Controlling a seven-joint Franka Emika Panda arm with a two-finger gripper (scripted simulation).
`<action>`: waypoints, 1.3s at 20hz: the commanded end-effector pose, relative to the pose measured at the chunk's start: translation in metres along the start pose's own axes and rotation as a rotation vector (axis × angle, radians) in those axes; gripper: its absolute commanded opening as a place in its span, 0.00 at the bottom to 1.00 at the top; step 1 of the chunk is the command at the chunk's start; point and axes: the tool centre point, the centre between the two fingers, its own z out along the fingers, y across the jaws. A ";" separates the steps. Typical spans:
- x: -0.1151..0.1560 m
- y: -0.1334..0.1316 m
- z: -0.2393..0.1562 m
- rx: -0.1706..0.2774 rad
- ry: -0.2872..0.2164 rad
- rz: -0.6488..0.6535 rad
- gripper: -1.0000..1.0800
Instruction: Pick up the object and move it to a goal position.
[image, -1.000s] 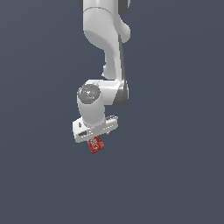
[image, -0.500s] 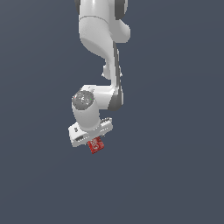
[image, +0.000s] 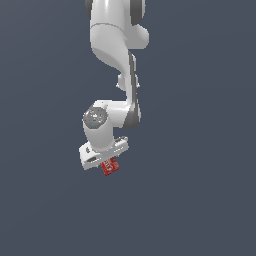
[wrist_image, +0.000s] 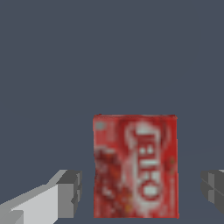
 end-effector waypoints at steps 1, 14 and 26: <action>-0.001 0.000 0.012 0.001 -0.001 -0.001 0.96; 0.000 0.000 0.039 0.001 -0.001 -0.003 0.00; 0.002 -0.006 0.039 0.001 -0.001 -0.003 0.00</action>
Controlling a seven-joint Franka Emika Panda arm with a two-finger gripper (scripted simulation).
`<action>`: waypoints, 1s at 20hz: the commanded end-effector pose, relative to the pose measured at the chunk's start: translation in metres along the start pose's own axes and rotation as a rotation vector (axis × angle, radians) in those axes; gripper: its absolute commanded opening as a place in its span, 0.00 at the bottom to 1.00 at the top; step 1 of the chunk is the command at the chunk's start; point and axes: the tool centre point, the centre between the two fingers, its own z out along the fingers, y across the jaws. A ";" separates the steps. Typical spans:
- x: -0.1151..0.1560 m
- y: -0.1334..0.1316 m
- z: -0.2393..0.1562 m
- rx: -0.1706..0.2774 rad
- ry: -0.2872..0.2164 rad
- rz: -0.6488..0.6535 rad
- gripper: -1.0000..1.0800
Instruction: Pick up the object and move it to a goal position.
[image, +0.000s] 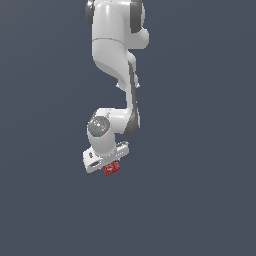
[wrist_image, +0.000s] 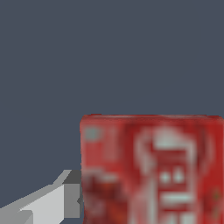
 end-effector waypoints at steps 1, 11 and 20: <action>0.002 -0.007 -0.001 0.000 0.000 -0.001 0.00; 0.027 -0.088 -0.008 0.000 0.000 -0.001 0.00; 0.057 -0.178 -0.015 0.000 0.000 -0.001 0.00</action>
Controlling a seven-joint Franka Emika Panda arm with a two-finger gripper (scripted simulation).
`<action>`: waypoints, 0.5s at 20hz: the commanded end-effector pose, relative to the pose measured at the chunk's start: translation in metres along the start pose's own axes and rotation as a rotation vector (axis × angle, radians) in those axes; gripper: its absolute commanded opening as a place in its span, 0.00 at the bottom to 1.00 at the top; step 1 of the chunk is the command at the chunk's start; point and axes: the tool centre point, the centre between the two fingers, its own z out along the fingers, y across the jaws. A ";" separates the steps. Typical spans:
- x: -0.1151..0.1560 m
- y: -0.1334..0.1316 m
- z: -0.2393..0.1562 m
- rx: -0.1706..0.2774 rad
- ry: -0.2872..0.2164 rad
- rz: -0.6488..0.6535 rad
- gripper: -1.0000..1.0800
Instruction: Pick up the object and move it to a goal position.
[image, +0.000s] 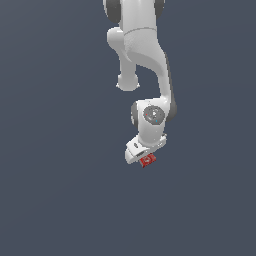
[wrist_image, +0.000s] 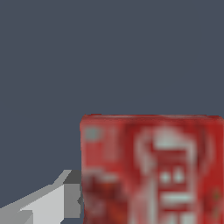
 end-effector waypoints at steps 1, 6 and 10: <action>0.006 -0.019 -0.002 0.000 0.000 0.002 0.00; 0.015 -0.041 -0.004 0.000 0.000 0.002 0.00; 0.018 -0.044 -0.004 0.000 0.000 0.002 0.00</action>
